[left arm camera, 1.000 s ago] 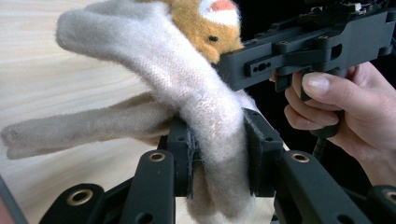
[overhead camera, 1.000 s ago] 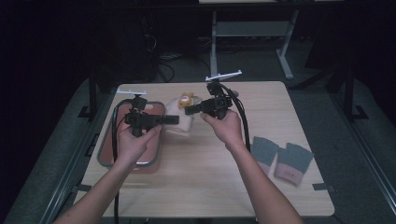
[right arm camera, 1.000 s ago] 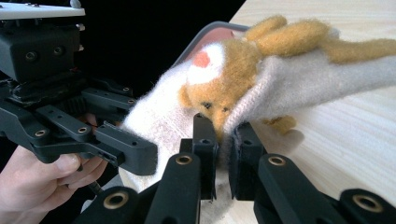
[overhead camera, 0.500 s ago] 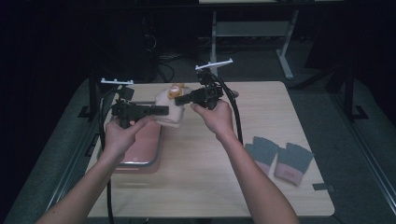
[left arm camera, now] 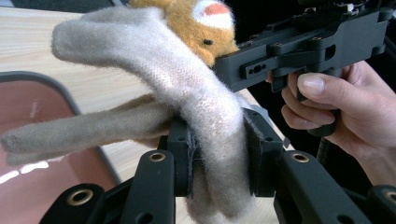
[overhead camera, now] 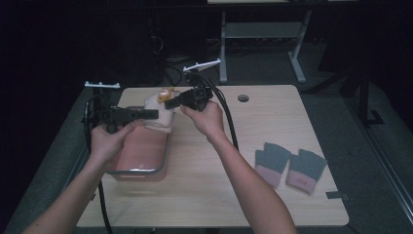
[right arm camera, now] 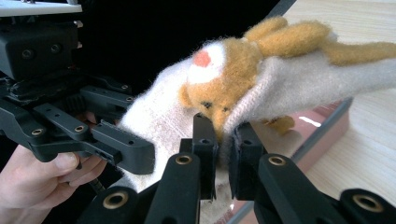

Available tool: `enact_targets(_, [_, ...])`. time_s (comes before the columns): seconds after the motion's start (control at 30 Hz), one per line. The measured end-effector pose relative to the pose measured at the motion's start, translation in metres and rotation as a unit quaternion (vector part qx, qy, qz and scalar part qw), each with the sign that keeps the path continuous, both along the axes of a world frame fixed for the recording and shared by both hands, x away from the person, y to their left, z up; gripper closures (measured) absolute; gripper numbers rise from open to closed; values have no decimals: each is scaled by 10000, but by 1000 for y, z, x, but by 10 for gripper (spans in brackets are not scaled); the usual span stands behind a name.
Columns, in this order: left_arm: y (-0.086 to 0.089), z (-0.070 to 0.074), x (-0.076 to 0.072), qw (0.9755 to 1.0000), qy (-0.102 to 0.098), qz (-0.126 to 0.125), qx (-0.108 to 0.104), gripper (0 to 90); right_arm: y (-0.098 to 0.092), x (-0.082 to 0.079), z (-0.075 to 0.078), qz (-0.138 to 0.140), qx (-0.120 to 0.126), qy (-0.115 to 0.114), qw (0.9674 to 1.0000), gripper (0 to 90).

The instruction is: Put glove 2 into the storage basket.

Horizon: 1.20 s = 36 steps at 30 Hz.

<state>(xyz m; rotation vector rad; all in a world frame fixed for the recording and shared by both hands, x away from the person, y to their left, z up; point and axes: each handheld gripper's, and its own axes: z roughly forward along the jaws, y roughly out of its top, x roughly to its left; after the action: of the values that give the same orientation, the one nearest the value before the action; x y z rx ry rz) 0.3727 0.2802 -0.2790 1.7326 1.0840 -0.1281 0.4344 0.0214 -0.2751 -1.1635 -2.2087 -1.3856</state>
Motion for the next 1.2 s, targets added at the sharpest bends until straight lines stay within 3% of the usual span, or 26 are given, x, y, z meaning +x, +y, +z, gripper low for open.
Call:
enact_targets(0.23, [14, -3, 1, 10000, 51, 46, 63, 675, 17, 5, -7, 90, 15, 88, 9999, 825])
enact_targets(0.83, [46, -35, 11, 9987, 474, 152, 142, 675, 53, 21, -40, 251, -89, 406, 9988, 825])
enact_targets(1.1, [52, -58, 16, 9971, 730, 191, 116, 674, 62, 27, -63, 286, -182, 619, 9975, 824])
enact_targets(1.2, [53, -70, 17, 9957, 868, 182, 272, 674, 66, 29, -79, 315, -264, 757, 9963, 823])
